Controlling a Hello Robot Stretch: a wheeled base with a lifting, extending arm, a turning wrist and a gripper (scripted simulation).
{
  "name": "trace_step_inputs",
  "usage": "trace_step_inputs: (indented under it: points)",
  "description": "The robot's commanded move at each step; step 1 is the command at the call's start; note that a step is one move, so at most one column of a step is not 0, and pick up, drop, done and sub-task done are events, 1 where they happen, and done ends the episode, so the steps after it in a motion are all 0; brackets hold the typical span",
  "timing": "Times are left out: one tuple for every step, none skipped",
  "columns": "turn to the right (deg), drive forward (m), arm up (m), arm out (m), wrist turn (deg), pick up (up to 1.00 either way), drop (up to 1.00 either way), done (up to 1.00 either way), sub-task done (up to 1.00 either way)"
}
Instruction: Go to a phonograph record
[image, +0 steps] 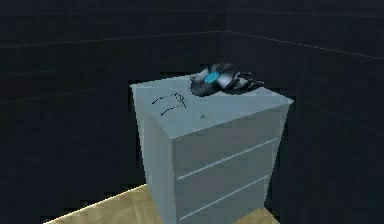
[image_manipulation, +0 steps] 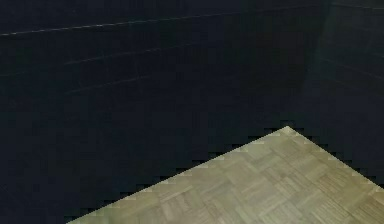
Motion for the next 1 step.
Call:
trace_step_inputs:
  points:
    - [0.0, 0.20, 0.00, 0.00, 0.0, 0.00, 0.00, 0.00, 0.00]
